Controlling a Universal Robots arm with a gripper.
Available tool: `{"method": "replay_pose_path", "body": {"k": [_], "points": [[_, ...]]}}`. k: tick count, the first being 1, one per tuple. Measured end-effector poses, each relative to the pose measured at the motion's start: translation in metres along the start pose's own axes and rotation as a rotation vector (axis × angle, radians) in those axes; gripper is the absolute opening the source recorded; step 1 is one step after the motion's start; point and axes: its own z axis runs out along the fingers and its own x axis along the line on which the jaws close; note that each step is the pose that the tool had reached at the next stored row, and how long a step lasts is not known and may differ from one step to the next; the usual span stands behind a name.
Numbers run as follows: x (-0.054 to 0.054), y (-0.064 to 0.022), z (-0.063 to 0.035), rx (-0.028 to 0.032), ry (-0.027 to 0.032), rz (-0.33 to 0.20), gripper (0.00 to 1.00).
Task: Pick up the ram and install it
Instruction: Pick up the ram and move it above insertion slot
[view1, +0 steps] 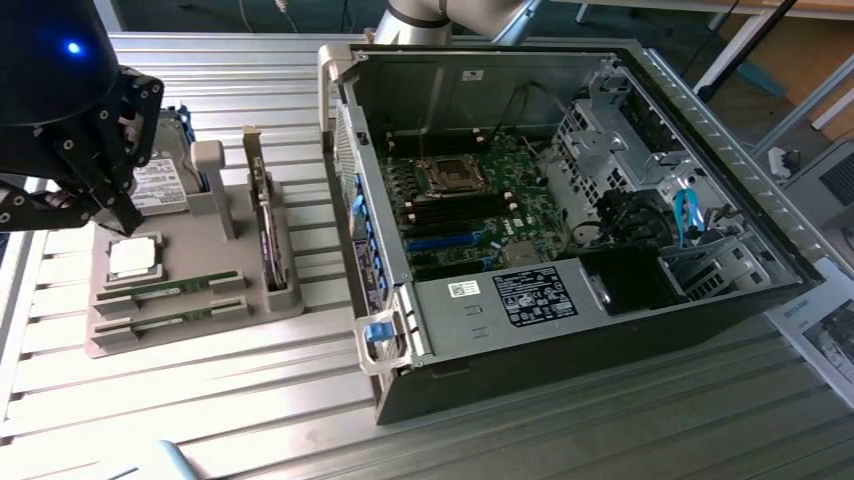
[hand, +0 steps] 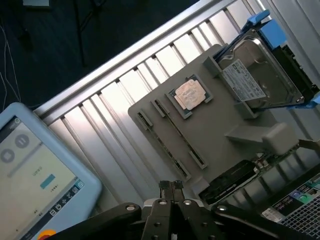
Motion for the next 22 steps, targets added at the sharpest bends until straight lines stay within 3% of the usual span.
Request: {"method": "replay_pose_path", "body": {"k": [22], "points": [[0.0001, -0.0002, 0.0060, -0.0135, 0.0157, -0.528, 0.10]]}}
